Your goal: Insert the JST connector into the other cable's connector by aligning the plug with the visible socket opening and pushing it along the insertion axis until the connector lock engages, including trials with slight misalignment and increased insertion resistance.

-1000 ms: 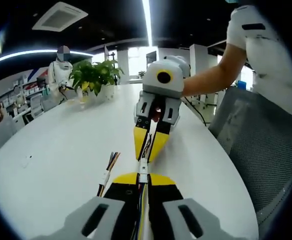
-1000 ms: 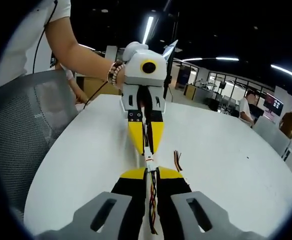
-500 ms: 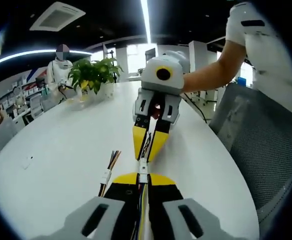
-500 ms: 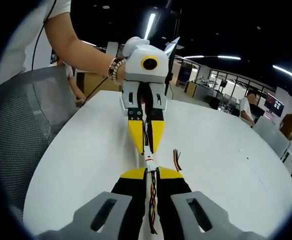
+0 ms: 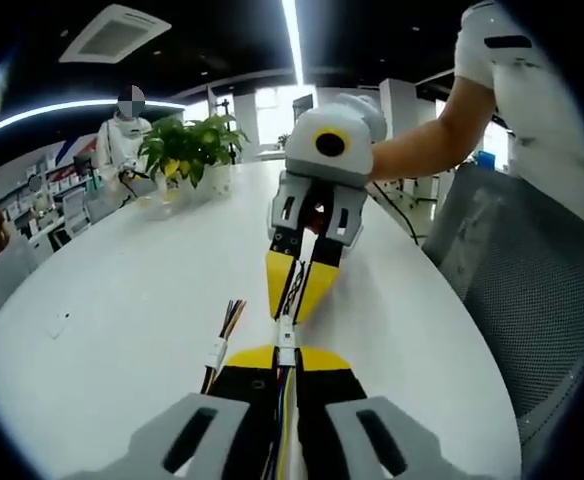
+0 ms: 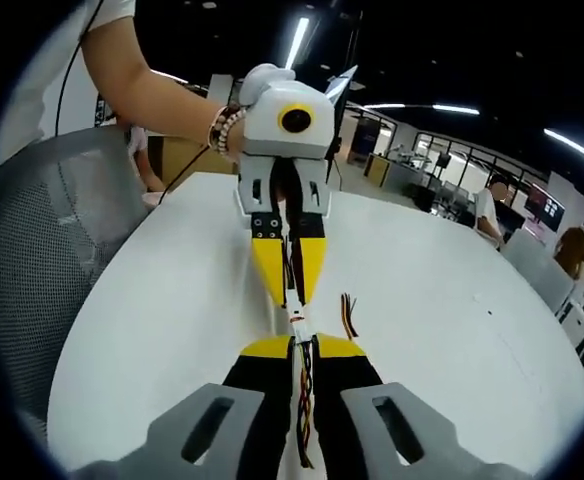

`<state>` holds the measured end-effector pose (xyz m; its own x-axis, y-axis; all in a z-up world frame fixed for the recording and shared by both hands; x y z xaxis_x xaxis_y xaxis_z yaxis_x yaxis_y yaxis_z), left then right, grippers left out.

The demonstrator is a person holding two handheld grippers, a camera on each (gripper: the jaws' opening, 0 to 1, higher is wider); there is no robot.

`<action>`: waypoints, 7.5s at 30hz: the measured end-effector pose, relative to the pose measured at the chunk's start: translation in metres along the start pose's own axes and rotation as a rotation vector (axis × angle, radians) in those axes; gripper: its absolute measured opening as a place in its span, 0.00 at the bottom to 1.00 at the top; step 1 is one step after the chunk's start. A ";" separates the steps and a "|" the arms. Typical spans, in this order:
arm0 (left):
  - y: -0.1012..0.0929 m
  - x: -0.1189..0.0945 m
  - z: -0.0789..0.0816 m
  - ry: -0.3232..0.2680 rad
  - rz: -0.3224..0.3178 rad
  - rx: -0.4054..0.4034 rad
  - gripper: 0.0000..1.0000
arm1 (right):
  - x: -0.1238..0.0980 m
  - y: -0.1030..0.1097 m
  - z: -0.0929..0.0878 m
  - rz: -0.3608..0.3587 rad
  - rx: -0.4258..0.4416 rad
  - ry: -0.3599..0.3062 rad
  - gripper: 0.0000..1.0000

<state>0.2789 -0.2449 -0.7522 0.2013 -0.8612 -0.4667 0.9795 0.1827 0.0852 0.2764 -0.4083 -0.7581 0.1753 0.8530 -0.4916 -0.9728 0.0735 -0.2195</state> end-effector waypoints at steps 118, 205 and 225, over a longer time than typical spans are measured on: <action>0.007 0.012 -0.006 0.083 -0.007 0.026 0.00 | 0.002 -0.004 -0.005 -0.050 0.106 -0.034 0.01; 0.015 0.007 -0.030 0.045 0.176 -0.234 0.12 | 0.001 -0.024 -0.033 -0.130 0.308 -0.014 0.23; -0.006 -0.050 0.030 -0.058 0.280 -0.171 0.22 | -0.051 -0.010 0.004 -0.248 0.280 -0.002 0.26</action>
<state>0.2635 -0.2174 -0.7032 0.4678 -0.7907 -0.3950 0.8706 0.4893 0.0515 0.2761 -0.4506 -0.7271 0.4108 0.7926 -0.4505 -0.9046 0.4161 -0.0928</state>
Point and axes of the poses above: the point that each gripper's makers call its tool centre point, and the gripper's own axes: x roughly forward along the fingers, y roughly to its left, z roughly out of its top, the point moved 9 cm from there along -x, roughly backward along the fingers
